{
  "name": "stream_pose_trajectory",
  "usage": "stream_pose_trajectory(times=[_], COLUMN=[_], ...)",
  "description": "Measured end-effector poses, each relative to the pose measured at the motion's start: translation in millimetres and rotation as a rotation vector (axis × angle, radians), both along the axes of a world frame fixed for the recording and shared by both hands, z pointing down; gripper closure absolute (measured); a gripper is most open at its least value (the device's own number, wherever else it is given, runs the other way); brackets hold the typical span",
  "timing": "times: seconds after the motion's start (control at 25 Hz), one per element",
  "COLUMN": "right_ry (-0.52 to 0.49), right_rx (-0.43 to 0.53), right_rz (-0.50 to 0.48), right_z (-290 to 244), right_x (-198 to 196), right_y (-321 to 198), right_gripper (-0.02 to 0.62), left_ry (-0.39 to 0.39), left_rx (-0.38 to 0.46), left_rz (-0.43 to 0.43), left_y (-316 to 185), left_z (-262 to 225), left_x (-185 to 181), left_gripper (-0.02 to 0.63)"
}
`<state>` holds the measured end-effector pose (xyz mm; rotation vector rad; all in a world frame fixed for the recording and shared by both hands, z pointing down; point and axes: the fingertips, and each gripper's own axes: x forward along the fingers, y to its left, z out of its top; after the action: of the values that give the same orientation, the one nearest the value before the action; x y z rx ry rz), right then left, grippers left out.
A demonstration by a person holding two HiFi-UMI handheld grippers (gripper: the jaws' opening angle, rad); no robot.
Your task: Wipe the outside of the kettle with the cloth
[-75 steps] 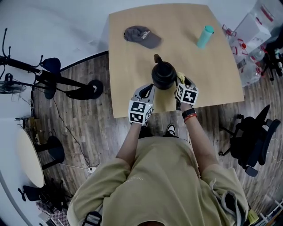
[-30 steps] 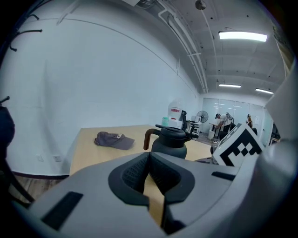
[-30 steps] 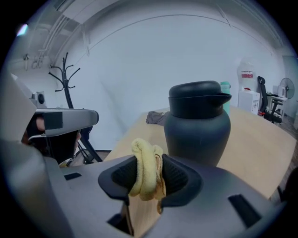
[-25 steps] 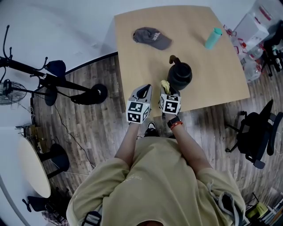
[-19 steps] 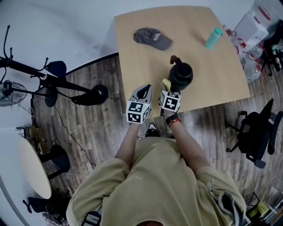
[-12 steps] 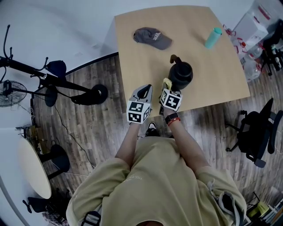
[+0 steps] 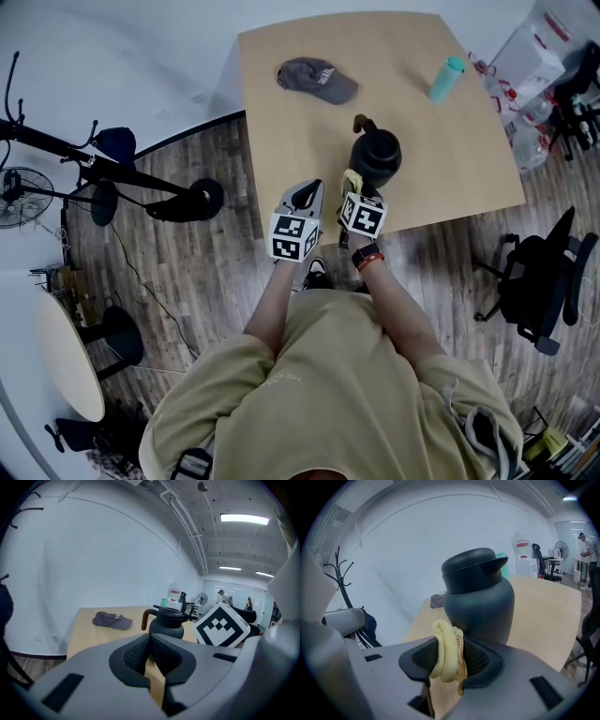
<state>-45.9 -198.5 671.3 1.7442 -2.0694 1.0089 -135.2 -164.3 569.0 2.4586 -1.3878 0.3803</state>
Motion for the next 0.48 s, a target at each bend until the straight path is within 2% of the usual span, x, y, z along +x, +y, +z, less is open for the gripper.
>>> stream_pose_trajectory(times=[0.48], right_ry=[-0.001], right_rx=[0.007], right_rz=[-0.064], right_z=[-3], right_x=[24], right_y=[15], right_gripper=[0.439], left_ry=[-0.006], left_rx=[-0.004], left_rz=[0.009], left_y=[7], left_z=[1], left_x=[29], left_gripper=[0.581])
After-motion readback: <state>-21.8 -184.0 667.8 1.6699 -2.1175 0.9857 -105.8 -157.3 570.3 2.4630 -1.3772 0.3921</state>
